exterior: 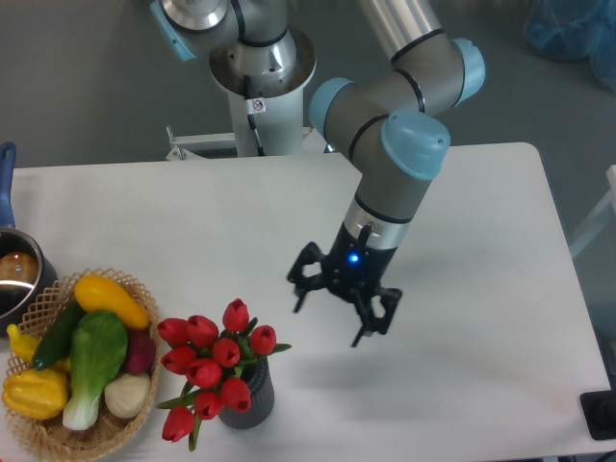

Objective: Pick up the flowers from the vase
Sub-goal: 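Move the open gripper toward the red tulip stems above the black vase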

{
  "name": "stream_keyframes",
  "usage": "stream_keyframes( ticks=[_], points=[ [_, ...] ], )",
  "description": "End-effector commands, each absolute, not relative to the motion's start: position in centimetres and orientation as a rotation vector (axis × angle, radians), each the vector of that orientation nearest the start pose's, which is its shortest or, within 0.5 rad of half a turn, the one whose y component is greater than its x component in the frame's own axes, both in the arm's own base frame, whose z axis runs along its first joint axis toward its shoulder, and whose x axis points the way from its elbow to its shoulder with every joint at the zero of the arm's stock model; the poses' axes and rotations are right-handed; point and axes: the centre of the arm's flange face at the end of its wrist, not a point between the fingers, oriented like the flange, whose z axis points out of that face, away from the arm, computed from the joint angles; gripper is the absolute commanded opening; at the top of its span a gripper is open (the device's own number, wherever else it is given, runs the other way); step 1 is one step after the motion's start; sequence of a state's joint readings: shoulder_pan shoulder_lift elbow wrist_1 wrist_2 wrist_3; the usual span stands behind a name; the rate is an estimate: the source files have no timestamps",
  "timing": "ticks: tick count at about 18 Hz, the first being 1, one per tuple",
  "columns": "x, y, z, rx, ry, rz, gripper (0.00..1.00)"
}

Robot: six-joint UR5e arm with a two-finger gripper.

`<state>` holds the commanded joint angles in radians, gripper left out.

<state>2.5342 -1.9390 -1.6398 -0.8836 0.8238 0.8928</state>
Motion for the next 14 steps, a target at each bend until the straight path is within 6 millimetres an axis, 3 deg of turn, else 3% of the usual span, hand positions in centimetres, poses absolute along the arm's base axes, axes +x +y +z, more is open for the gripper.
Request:
stream_keyframes(
  ticks=[7,14],
  points=[
    [-37.7,53.5,35.2,-2.261,0.104,-0.424,1.00],
    [-37.6,53.9,34.8,-2.116,0.213,-0.474,1.00]
  ],
)
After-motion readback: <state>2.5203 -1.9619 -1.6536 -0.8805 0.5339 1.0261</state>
